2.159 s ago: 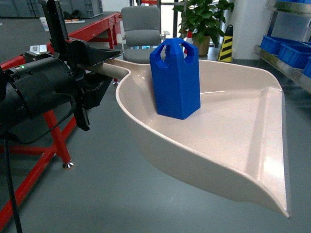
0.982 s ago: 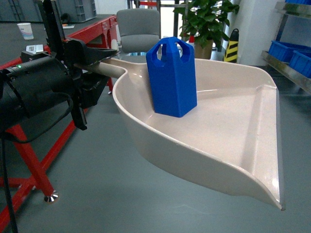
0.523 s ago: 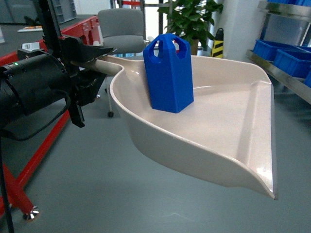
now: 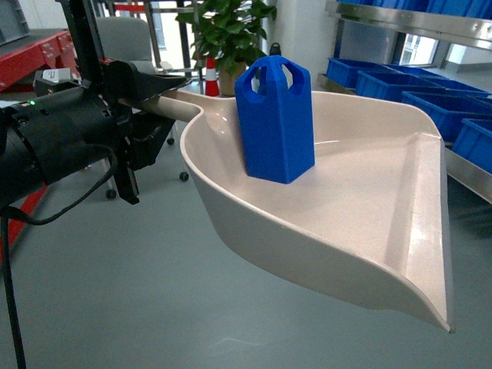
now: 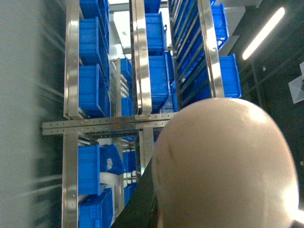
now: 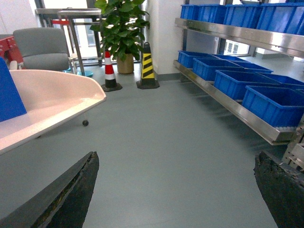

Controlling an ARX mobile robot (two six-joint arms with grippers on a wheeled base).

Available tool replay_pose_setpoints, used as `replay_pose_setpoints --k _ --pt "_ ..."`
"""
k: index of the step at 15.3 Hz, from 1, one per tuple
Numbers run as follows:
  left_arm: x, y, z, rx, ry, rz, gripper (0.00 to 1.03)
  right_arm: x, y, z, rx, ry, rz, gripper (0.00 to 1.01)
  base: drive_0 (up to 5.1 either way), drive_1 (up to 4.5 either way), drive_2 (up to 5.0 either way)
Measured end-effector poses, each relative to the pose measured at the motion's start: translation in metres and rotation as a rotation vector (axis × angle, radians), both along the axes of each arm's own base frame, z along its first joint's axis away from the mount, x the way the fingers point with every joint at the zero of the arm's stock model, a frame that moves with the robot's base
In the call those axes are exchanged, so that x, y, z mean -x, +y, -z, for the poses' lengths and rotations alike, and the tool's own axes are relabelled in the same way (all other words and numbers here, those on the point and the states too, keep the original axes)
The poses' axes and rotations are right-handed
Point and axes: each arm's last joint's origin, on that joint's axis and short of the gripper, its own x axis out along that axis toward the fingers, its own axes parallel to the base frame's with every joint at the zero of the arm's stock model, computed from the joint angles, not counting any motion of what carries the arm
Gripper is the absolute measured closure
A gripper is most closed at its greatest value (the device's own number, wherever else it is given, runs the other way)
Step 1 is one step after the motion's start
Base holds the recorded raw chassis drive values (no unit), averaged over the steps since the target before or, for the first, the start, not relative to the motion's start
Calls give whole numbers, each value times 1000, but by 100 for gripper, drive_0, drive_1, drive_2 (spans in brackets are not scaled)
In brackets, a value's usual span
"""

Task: Place part in tray to right shelf

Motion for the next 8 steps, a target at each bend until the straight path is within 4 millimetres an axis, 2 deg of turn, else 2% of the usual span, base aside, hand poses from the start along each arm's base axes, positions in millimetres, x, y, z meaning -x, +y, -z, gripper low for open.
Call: replay_pose_setpoints --k 8 --pt "0 0 0 0 1 0 88 0 0 0 0 0 0 3 -158 -158 -158"
